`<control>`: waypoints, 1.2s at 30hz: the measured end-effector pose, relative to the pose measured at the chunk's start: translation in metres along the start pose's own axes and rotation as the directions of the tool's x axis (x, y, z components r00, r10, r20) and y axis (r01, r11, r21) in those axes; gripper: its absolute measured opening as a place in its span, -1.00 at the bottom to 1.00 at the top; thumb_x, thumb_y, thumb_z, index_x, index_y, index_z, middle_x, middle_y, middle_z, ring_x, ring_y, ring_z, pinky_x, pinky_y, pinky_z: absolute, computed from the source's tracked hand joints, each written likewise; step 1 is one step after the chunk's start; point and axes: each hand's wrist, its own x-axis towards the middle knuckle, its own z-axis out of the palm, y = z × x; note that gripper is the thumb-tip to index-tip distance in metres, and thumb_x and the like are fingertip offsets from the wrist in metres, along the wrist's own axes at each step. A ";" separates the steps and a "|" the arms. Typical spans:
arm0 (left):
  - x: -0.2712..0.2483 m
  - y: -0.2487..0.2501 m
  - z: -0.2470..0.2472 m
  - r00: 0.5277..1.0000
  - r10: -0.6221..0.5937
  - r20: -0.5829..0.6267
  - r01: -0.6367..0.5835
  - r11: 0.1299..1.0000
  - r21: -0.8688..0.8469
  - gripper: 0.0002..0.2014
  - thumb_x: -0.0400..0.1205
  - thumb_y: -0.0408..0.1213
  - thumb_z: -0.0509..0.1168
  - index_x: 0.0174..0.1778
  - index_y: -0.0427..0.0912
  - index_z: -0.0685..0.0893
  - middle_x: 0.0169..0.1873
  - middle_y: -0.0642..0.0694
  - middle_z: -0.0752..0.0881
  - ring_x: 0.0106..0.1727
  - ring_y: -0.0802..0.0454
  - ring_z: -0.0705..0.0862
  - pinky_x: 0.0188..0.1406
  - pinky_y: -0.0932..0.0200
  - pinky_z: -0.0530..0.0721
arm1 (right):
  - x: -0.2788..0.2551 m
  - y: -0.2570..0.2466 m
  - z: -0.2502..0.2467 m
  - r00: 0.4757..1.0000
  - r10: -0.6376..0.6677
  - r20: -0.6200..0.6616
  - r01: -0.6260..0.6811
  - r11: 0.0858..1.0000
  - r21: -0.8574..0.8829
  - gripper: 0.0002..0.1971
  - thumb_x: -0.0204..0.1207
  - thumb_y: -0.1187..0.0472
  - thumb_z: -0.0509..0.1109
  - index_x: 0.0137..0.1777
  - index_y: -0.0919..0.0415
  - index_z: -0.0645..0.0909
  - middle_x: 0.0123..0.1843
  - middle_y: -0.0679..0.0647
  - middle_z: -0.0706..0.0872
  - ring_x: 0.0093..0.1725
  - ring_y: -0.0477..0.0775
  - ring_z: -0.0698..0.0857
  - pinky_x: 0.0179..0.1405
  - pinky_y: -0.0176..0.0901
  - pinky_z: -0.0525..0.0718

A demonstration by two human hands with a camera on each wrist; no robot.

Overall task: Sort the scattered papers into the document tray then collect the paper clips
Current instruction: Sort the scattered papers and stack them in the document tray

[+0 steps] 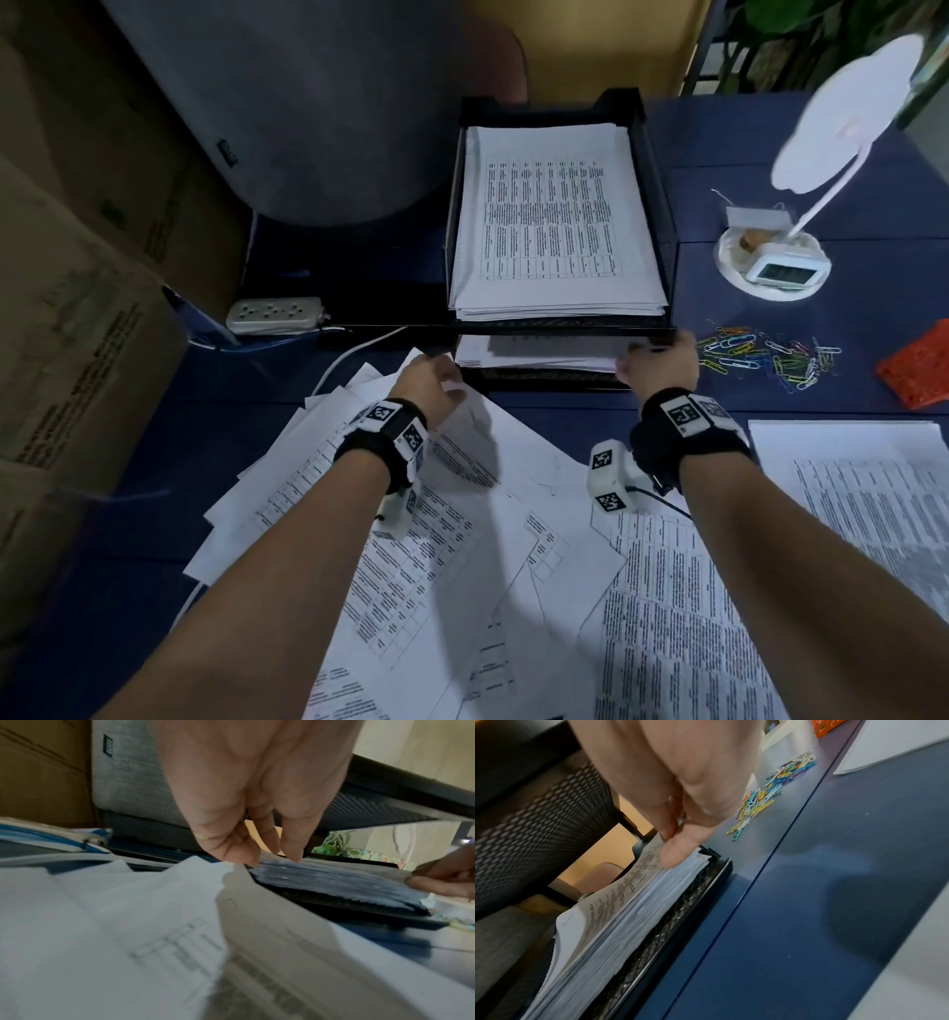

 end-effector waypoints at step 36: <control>-0.070 -0.066 -0.081 0.994 -0.073 0.077 0.103 0.833 -0.544 -0.87 0.52 -0.39 0.45 -0.03 -0.24 0.72 -0.17 -0.07 0.76 -0.23 0.19 0.74 -0.07 0.22 0.65 | -0.144 0.020 0.044 0.614 0.026 0.789 0.433 0.824 -0.365 -0.43 0.54 0.17 0.45 0.52 0.01 0.35 0.32 0.00 0.60 0.04 0.00 0.62 -0.36 -0.41 0.51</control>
